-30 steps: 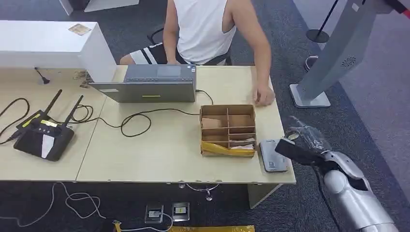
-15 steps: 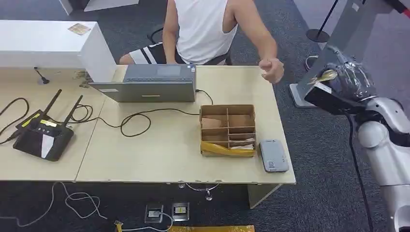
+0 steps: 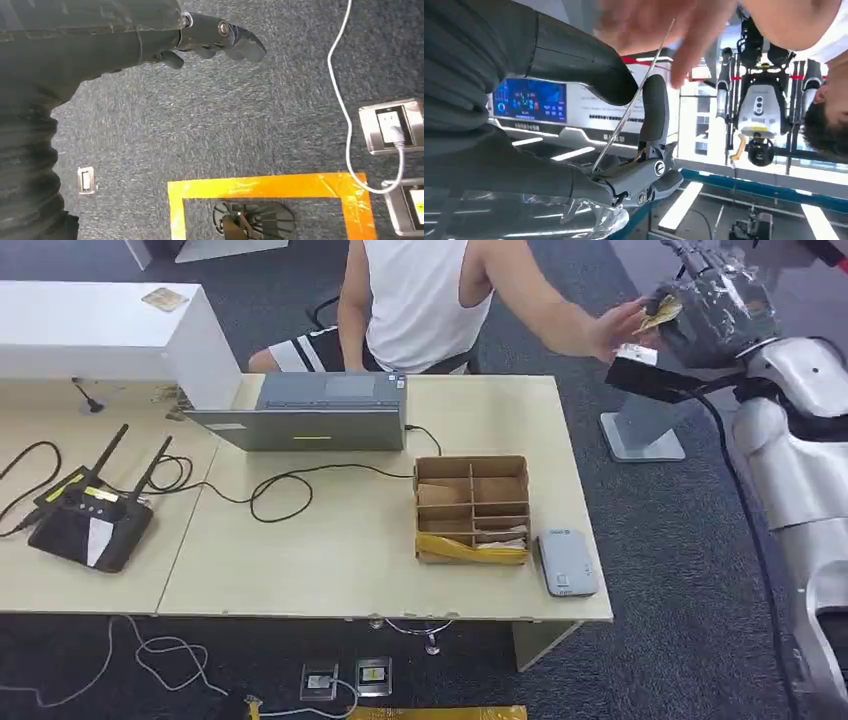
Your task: Pass the card to the sensor for recognition and then transmit it.
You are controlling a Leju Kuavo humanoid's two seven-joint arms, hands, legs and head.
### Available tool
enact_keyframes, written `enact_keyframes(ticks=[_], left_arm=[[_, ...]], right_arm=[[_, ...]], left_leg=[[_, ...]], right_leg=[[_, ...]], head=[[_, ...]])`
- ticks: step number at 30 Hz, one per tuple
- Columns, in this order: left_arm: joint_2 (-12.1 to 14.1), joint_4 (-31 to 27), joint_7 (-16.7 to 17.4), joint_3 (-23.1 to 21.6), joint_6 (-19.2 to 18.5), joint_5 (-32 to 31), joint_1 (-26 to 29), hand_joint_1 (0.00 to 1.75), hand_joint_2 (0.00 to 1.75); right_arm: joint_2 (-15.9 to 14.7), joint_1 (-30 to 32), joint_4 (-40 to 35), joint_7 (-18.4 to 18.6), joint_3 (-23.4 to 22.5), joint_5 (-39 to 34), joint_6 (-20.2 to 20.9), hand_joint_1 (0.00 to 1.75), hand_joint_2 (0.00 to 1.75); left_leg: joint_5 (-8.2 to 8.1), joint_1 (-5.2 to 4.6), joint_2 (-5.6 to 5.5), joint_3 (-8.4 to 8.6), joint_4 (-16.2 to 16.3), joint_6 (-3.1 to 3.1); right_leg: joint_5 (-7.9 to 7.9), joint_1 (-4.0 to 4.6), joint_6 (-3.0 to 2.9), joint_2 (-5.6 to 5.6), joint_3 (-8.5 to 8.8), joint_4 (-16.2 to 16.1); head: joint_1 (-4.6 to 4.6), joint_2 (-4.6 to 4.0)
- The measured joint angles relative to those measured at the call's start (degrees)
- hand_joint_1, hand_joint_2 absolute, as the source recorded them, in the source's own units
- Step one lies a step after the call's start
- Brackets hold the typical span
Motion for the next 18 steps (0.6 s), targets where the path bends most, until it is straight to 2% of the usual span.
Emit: enact_keyframes(ticks=[5, 10, 11, 12, 13, 18], left_arm=[[0.0, 0.0, 1.0, -0.9, -0.1, -0.5, -0.3, 0.00, 1.75], [-0.1, 0.0, 1.8, -1.3, -0.2, -0.7, -0.6, 0.00, 1.75], [-0.1, 0.0, 1.8, -1.3, -0.2, -0.6, -0.5, 0.00, 1.75], [-0.1, 0.0, 1.8, -1.3, -0.1, -0.5, -0.5, 0.00, 1.75], [-0.1, 0.0, 1.8, -1.4, -0.1, -0.5, -0.5, 0.00, 1.75], [-0.2, 0.0, 1.8, -1.5, 0.2, -0.3, -0.4, 0.00, 1.75]], right_arm=[[5.7, -3.1, 11.7, 0.3, 4.6, 3.2, -2.4, 1.75, 1.75], [9.1, -4.1, 18.6, 1.0, 7.1, 4.3, -2.9, 1.75, 1.75], [9.6, -4.2, 19.5, 1.1, 7.6, 4.5, -2.9, 1.57, 1.75], [10.1, -4.4, 20.5, 1.1, 8.0, 4.5, -2.9, 0.16, 1.75], [10.5, -4.6, 21.5, 1.1, 8.3, 4.6, -2.9, 0.00, 1.75], [12.0, -4.9, 24.8, 1.8, 9.3, 4.6, -4.3, 0.00, 1.75]], left_leg=[[0.03, 0.03, -0.03, -0.01, 0.0, 0.02], [0.03, 0.03, -0.13, -0.05, 0.0, 0.02], [0.03, 0.02, -0.12, -0.06, 0.0, 0.02], [0.03, 0.01, -0.11, -0.06, 0.0, 0.02], [0.03, 0.01, -0.10, -0.05, 0.0, 0.03], [0.03, 0.01, -0.12, -0.05, 0.0, 0.03]], right_leg=[[0.01, 0.05, -0.01, -0.02, -0.02, 0.0], [0.01, 0.04, -0.01, -0.13, -0.01, 0.0], [0.01, 0.03, -0.01, -0.10, -0.03, 0.0], [0.01, 0.03, -0.01, -0.07, -0.04, 0.0], [0.01, 0.02, -0.01, -0.06, -0.04, 0.0], [0.01, 0.03, -0.01, -0.11, -0.04, 0.0]], head=[[0.00, 0.00], [0.02, 0.00], [0.00, 0.00], [0.00, 0.00], [0.00, 0.00], [0.00, 0.00]])
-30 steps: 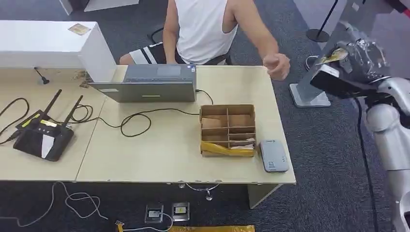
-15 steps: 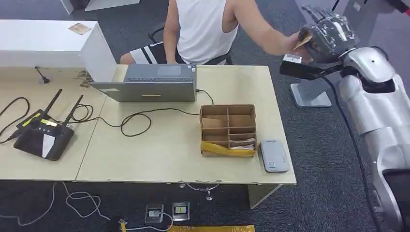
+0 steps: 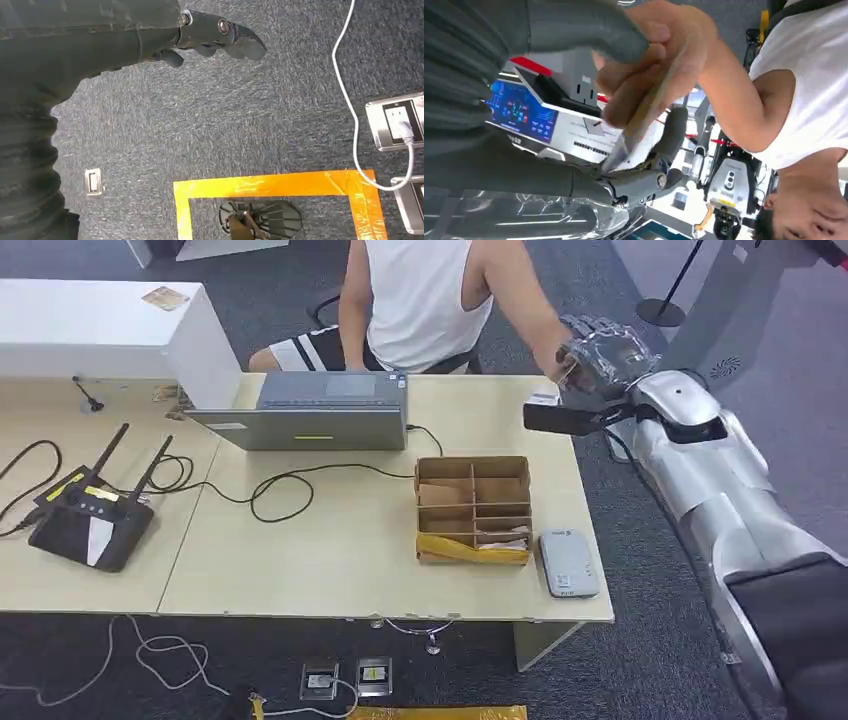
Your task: Pass the card to the sensor for recognition and then transmit it.
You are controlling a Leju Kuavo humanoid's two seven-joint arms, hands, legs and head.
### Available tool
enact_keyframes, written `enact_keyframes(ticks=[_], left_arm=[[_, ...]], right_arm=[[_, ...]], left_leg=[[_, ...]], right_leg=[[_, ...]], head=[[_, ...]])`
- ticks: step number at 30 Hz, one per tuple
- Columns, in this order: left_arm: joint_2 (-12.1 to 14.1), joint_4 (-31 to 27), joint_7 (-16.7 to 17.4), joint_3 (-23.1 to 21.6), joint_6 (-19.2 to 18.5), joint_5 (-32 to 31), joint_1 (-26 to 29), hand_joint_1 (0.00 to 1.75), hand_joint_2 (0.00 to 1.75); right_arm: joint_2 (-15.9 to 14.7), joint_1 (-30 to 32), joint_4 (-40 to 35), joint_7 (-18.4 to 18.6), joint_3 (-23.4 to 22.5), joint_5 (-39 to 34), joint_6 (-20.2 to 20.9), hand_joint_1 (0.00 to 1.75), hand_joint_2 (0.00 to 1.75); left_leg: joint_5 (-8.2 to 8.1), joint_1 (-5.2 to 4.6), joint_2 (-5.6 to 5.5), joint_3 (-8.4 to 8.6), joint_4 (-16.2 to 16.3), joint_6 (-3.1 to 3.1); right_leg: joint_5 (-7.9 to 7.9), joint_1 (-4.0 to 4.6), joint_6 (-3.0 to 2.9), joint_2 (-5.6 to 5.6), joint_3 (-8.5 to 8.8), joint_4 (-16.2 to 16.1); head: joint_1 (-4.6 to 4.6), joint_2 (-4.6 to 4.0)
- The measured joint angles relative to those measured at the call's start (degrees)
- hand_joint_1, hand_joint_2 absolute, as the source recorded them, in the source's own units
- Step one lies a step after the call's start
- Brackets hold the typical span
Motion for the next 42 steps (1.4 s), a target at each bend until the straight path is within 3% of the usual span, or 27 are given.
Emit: enact_keyframes(ticks=[8, 13, 16, 20, 24, 29, 36, 42], left_arm=[[-0.2, 0.0, -0.1, 0.0, 0.6, 0.9, 0.4, 0.00, 1.75], [-0.2, 0.0, -0.8, 0.0, 1.1, 1.1, 0.8, 0.00, 1.75], [-0.2, 0.0, -1.3, 0.0, 1.4, 1.1, 0.9, 0.00, 1.75], [-0.2, 0.0, -1.6, 0.0, 1.4, 1.2, 1.0, 0.00, 1.75], [-0.2, 0.0, -2.0, 0.0, 1.4, 1.7, 1.1, 0.00, 1.75], [-0.1, 0.1, -2.0, 0.0, 1.5, 2.2, 1.3, 0.00, 1.75], [0.2, 0.1, -2.0, 0.0, 1.7, 2.4, 1.3, 0.00, 1.75], [0.2, 0.1, -1.7, 0.1, 1.8, 3.0, 1.3, 0.00, 1.75]], right_arm=[[0.4, -0.3, 2.2, 0.0, 0.0, -2.9, -4.5, 0.00, 1.75], [0.5, -1.2, 2.4, -3.7, -1.2, -10.9, -5.7, 0.00, 1.75], [1.0, -1.6, 1.6, -8.1, -4.0, -23.9, 1.1, 0.00, 1.75], [1.0, -0.9, -2.8, -8.1, -7.0, -35.5, 8.8, 0.00, 1.75], [0.6, 2.3, -10.2, -5.5, -8.7, -45.0, 15.4, 0.00, 1.75], [-1.0, 8.4, -22.1, 0.3, -9.4, -50.8, 18.8, 0.00, 1.75], [-3.4, 17.8, -37.5, 8.6, -9.6, -55.8, 20.0, 0.00, 1.75], [-5.1, 27.4, -48.0, 12.1, -9.6, -55.9, 19.3, 0.00, 1.75]], left_leg=[[0.00, 0.00, 0.05, 0.03, 0.0, 0.00], [0.00, 0.00, 0.05, 0.03, 0.0, 0.00], [0.00, 0.00, 0.05, 0.05, 0.0, 0.00], [0.00, 0.00, 0.06, 0.07, 0.0, 0.00], [0.00, 0.00, 0.12, 0.11, 0.0, 0.00], [0.00, 0.00, 0.13, 0.11, 0.0, 0.00], [0.00, 0.01, 0.15, 0.17, 0.0, 0.00], [-0.04, 0.01, 0.17, 0.16, 0.0, -0.05]], right_leg=[[0.01, 0.00, -0.01, 0.06, 0.00, 0.0], [0.01, 0.00, -0.01, 0.06, 0.00, 0.0], [0.01, 0.00, -0.01, 0.07, 0.02, 0.0], [0.01, 0.00, -0.01, 0.08, 0.01, 0.0], [0.01, 0.01, -0.01, 0.13, 0.02, 0.0], [0.01, 0.00, -0.01, 0.16, 0.02, 0.0], [0.01, 0.01, -0.01, 0.19, 0.04, 0.0], [0.00, 0.01, -0.01, 0.23, 0.04, 0.0]], head=[[0.02, 0.00], [0.00, 0.00], [0.02, 0.00], [0.00, 0.00], [0.00, 0.00], [0.02, 0.00], [-0.02, 0.00], [0.00, 0.00]])
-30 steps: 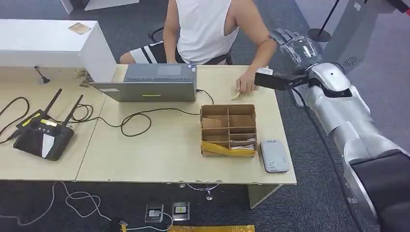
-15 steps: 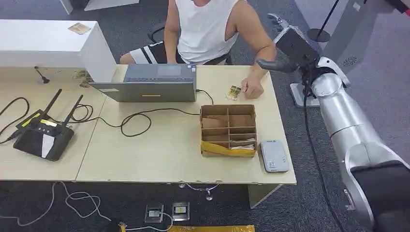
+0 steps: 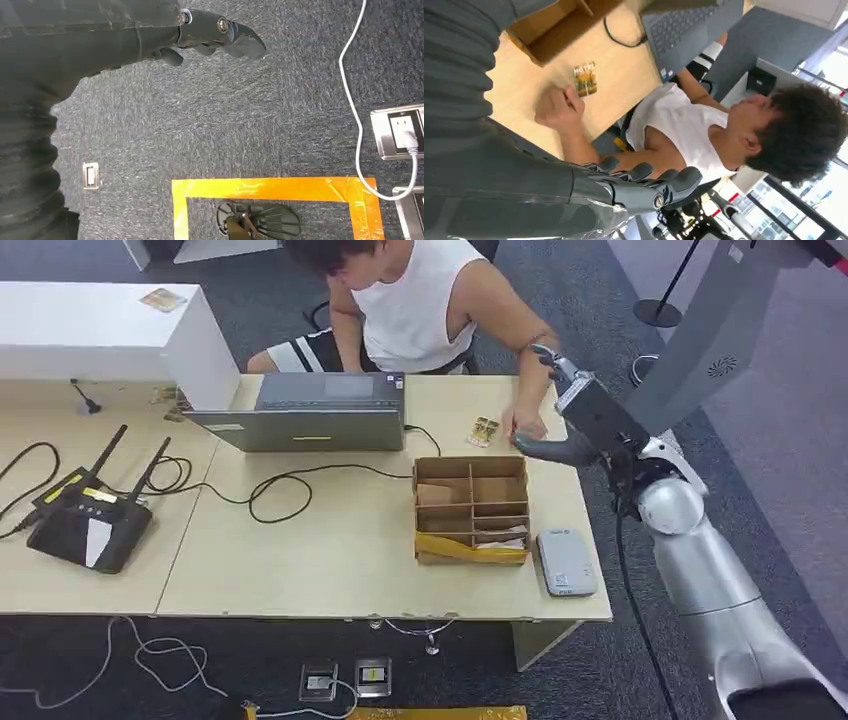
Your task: Pass the card to the sensor for recognition and then transmit it.
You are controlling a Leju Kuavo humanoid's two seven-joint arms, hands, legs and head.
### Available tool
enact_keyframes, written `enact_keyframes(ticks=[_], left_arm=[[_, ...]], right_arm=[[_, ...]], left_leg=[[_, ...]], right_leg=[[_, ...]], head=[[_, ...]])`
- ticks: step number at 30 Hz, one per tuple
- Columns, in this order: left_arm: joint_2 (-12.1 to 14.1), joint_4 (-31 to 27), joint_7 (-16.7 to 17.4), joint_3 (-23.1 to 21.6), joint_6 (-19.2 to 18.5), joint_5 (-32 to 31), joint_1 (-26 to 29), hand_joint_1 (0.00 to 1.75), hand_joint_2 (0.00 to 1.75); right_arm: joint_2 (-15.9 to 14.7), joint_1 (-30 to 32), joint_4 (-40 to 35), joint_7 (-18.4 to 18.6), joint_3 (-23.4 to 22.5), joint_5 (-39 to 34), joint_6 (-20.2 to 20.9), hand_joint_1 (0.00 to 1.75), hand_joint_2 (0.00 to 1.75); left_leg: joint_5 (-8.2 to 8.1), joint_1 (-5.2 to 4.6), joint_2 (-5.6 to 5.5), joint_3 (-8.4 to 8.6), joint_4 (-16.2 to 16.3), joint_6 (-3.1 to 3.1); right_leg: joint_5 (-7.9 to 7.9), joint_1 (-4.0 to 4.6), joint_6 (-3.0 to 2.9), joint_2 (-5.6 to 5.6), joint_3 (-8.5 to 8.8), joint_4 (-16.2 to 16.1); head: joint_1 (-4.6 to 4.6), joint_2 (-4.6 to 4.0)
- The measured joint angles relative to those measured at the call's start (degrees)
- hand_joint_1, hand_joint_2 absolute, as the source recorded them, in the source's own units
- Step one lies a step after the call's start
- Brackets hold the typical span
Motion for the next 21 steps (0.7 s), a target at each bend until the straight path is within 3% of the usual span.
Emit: enact_keyframes(ticks=[7, 21], left_arm=[[0.0, 0.0, 1.2, 0.2, 0.3, 0.7, 0.0, 0.00, 1.75], [-0.7, 0.0, 1.8, 0.3, 0.9, 1.3, -0.1, 0.00, 1.75]], right_arm=[[-0.4, 7.8, -5.8, 2.6, 0.5, 14.6, -0.3, 0.00, 1.75], [0.8, 14.9, -7.9, 2.9, 2.8, 15.6, -1.3, 0.00, 1.75]], left_leg=[[0.00, 0.00, 0.01, -0.01, 0.0, 0.00], [0.00, 0.00, 0.01, -0.06, 0.0, 0.00]], right_leg=[[0.00, 0.00, 0.00, -0.01, 0.00, 0.0], [0.00, 0.00, 0.00, -0.02, -0.02, 0.0]], head=[[0.02, 0.00], [0.00, 0.00]])
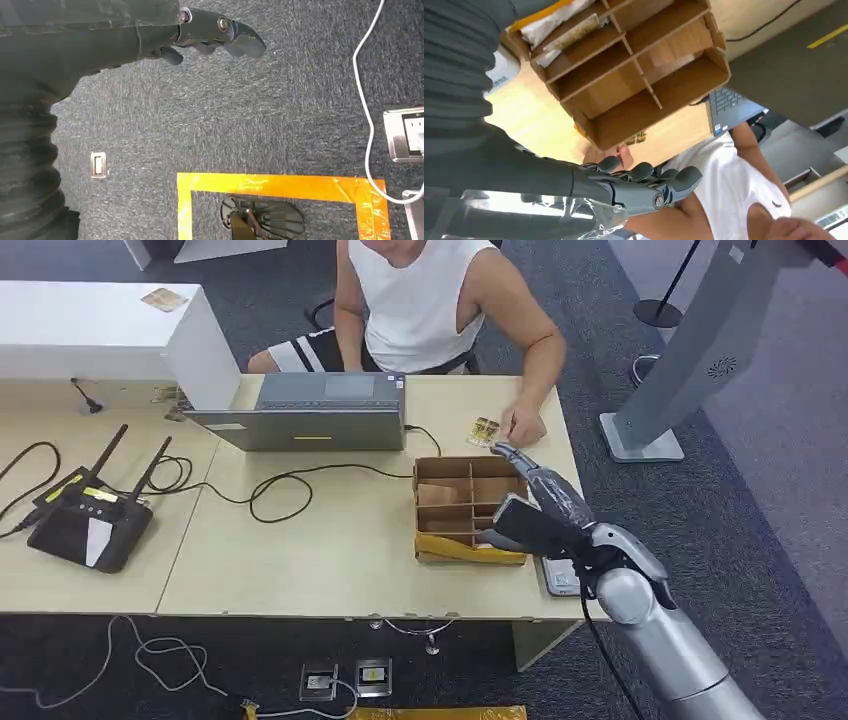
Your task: Pass the card to the sensor for recognition and then transmit it.
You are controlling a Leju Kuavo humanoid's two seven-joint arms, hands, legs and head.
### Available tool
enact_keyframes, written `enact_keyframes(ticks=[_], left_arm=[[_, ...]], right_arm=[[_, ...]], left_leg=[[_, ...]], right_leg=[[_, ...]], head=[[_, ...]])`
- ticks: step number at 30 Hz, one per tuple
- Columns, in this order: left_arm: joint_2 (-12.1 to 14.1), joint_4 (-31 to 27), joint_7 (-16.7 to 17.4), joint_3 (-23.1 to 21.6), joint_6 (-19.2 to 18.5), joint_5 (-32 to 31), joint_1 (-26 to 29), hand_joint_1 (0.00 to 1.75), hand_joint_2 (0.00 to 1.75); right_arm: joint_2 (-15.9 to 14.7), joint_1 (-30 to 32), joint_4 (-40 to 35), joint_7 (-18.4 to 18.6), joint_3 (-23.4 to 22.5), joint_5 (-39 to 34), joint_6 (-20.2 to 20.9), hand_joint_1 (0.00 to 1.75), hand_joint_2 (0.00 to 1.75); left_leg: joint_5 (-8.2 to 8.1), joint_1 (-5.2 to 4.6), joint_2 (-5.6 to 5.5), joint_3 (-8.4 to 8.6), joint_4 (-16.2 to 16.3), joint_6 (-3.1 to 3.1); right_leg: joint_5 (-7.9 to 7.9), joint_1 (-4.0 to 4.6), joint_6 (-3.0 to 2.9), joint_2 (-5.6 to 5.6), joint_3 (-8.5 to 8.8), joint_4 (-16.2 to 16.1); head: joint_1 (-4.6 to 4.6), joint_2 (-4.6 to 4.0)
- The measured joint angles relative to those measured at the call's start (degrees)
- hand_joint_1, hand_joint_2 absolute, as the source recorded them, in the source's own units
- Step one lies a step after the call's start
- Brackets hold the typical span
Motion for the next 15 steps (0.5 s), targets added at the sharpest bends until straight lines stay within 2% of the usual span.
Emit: enact_keyframes(ticks=[12, 15], left_arm=[[-0.1, 0.0, 0.0, 0.0, -0.2, -0.1, 0.0, 0.00, 1.75], [-0.1, 0.0, 0.0, 0.0, -0.3, -0.2, 0.0, 0.00, 1.75]], right_arm=[[-0.3, 1.2, 1.3, -0.6, 1.1, 6.8, -2.2, 0.00, 1.75], [-0.4, 1.3, 1.9, -0.5, 1.3, 12.7, -4.1, 0.00, 1.75]], left_leg=[[0.00, 0.00, 0.01, 0.01, 0.0, 0.00], [0.00, 0.00, 0.01, 0.01, 0.0, 0.00]], right_leg=[[0.00, 0.00, 0.00, 0.03, -0.01, 0.0], [0.00, 0.00, 0.00, 0.02, -0.01, 0.0]], head=[[0.00, 0.00], [0.00, 0.00]])
